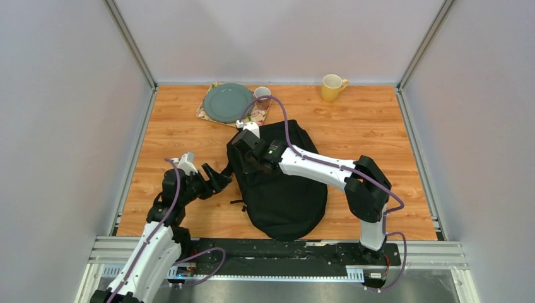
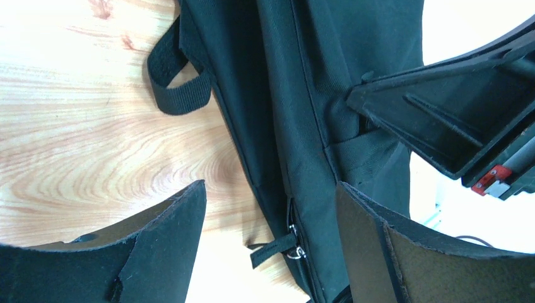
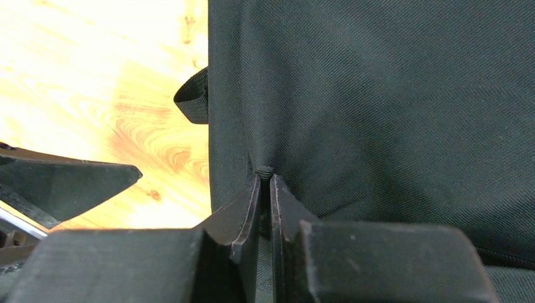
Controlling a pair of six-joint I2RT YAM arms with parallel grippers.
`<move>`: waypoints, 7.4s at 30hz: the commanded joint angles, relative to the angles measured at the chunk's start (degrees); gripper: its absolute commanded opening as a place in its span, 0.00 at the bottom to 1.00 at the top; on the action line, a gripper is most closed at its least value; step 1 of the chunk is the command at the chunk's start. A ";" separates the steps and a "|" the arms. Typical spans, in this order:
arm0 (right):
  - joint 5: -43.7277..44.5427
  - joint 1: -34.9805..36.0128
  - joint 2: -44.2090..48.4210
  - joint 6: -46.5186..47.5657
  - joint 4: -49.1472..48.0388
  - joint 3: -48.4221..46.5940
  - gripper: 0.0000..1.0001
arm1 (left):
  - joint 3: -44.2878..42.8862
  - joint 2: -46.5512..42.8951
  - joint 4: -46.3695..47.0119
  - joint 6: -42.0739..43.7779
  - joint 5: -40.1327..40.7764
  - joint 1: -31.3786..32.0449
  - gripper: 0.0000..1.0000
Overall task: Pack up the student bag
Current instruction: Zip the student bag at the center of the board, then adjust the student bag at the center of the board.
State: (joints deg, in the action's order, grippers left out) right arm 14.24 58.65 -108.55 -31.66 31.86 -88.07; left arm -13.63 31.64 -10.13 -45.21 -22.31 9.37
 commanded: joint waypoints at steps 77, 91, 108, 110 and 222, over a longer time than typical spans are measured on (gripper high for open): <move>1.05 -1.17 7.65 -1.74 -6.19 5.63 0.00 | 2.81 28.03 41.15 -10.42 -10.04 5.84 0.80; -0.27 -1.08 8.80 -2.18 -6.46 6.51 0.00 | 0.89 32.78 39.75 -8.93 -6.96 8.12 0.56; 1.23 -1.00 8.53 -1.39 -5.84 7.48 0.00 | 0.62 35.60 43.36 -7.79 -9.69 8.65 0.00; 1.75 -1.00 8.53 -1.04 -5.75 7.56 0.00 | 0.71 34.37 42.57 -6.91 -9.78 8.74 0.00; -14.33 -26.22 28.76 -10.89 -14.46 42.05 0.57 | -20.57 48.78 27.53 3.02 -18.39 9.97 0.56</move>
State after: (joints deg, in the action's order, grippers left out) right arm -0.23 34.24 -75.07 -45.60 13.17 -38.92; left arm -33.52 80.95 13.08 -41.21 -38.11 18.96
